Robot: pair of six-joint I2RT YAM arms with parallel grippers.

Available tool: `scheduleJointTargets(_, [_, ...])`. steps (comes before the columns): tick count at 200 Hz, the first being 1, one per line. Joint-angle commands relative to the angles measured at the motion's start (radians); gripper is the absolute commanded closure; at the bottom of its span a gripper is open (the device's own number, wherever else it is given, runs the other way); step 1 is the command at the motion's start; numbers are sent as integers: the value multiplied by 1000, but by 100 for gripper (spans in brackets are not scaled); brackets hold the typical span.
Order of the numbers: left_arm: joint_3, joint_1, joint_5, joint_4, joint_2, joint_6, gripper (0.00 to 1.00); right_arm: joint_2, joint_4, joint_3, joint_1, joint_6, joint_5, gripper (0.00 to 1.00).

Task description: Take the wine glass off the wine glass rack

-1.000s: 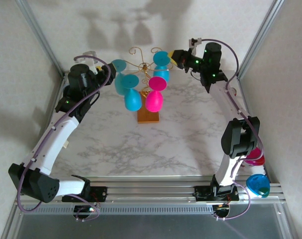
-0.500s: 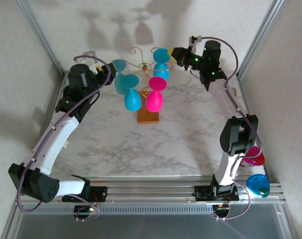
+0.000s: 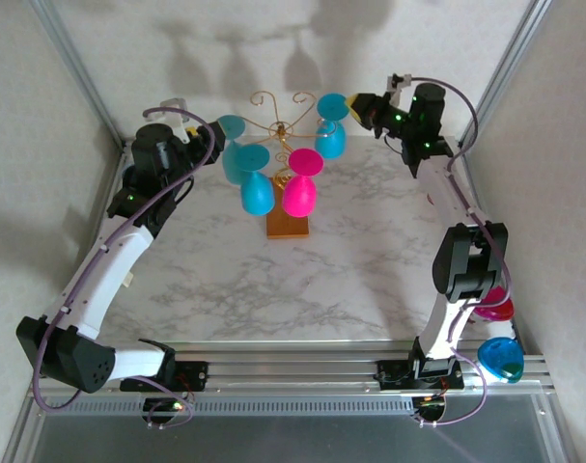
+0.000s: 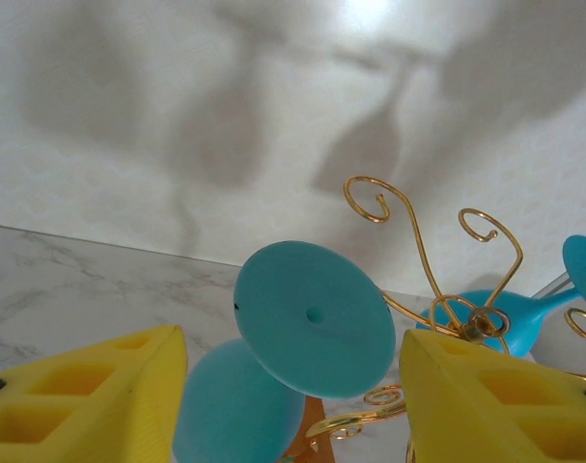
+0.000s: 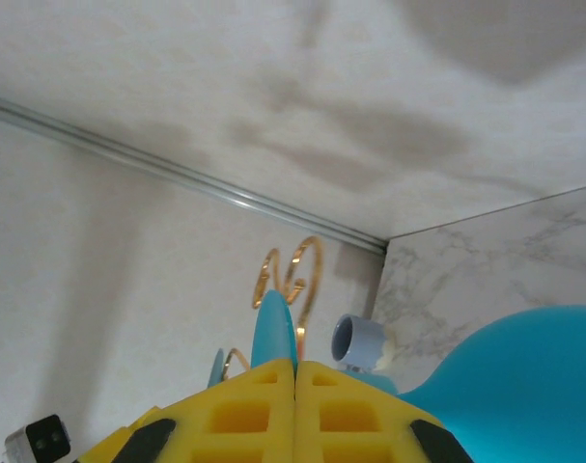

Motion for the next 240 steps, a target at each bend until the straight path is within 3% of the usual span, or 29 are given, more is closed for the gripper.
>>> scheduleJointTargets(1, [11, -11, 13, 6, -7, -9, 41, -73, 43, -47, -35, 10, 13, 100])
scheduleJointTargets(43, [11, -19, 17, -25, -27, -13, 41, -163, 20, -153, -89, -21, 3, 100])
scheduleJointTargets(136, [-60, -31, 15, -183, -196, -36, 41, -379, -268, -289, -91, -260, -1, 100])
scheduleJointTargets(184, [-81, -37, 48, -282, -242, -48, 42, -483, -364, -369, -91, -331, -11, 100])
scheduleJointTargets(240, [-169, -58, 133, -364, -325, -91, 43, -674, -453, -583, -84, -439, 6, 100])
